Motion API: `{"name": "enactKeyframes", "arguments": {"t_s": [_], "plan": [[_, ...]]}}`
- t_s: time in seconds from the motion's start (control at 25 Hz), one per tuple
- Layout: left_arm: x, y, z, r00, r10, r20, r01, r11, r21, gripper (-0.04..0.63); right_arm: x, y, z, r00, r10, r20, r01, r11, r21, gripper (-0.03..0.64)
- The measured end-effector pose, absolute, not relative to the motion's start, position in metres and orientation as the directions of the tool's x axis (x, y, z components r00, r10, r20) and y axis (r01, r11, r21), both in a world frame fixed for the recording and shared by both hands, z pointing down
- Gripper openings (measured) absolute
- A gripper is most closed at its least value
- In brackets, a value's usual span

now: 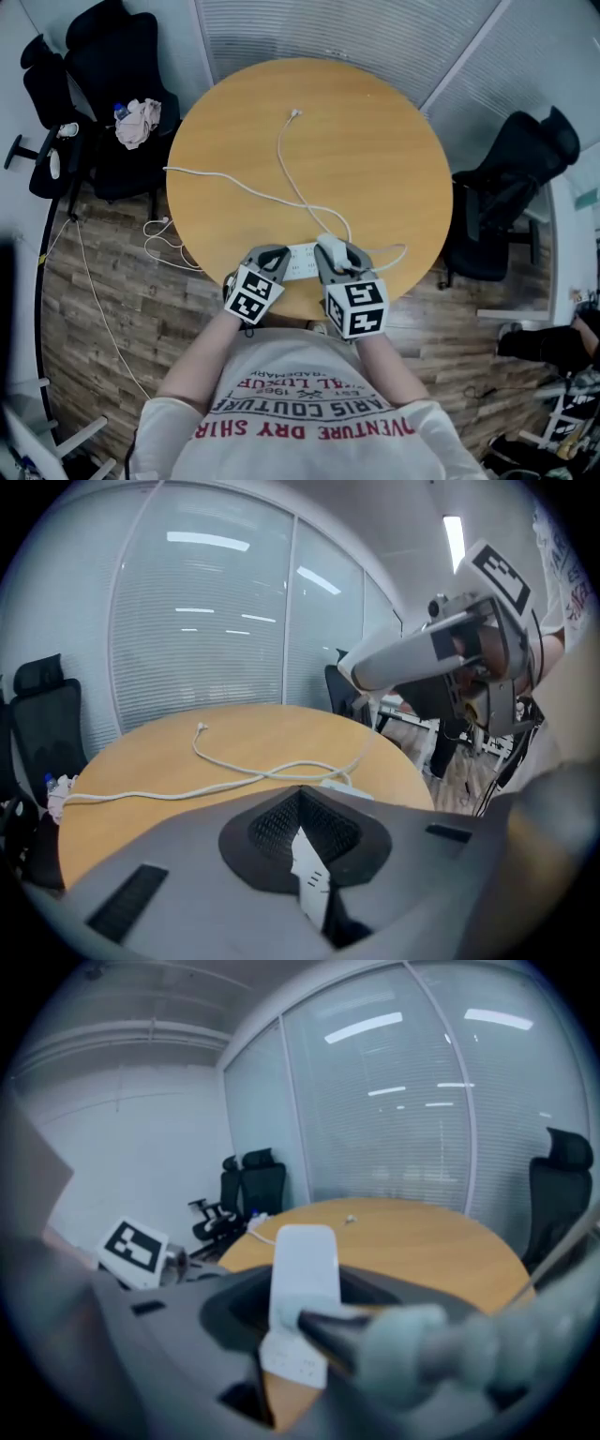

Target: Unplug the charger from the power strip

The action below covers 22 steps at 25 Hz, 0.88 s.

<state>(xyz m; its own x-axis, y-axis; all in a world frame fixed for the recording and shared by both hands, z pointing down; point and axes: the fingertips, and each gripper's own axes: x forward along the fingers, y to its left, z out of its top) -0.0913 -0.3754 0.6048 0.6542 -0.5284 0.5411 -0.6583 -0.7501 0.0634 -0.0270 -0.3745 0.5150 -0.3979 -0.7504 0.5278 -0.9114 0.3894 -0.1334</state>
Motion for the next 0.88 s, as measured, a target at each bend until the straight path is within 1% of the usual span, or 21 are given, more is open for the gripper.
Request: {"name": "enactKeyframes", "arguments": {"t_s": [0.24,0.4,0.56,0.72,0.88], "plan": [[-0.122,-0.379,0.526,0.62,-0.69,0.373,-0.761,-0.645,0.07,0.032,-0.036,-0.374,0.474,-0.466,-0.792,0.395,-0.881,0.456,-0.126,0.155],[-0.139,-0.379,0.474,0.597,-0.758,0.264,-0.795,-0.604,0.065,0.032,-0.039,-0.378,0.453,-0.486,-0.81,0.329,-0.873,0.465,-0.145,0.155],[-0.153,-0.382,0.42,0.57,-0.81,0.141,-0.821,-0.569,0.049,0.032,-0.044,-0.381,0.442,-0.498,-0.815,0.295,-0.867,0.471,-0.164,0.155],[-0.167,-0.381,0.39,0.547,-0.833,0.084,-0.837,-0.545,0.047,0.032,-0.042,-0.382,0.441,-0.497,-0.817,0.293,-0.867,0.471,-0.159,0.155],[-0.175,-0.378,0.385,0.534,-0.842,0.076,-0.845,-0.533,0.039,0.032,-0.042,-0.382,0.441,-0.499,-0.816,0.291,-0.866,0.475,-0.153,0.155]]}}
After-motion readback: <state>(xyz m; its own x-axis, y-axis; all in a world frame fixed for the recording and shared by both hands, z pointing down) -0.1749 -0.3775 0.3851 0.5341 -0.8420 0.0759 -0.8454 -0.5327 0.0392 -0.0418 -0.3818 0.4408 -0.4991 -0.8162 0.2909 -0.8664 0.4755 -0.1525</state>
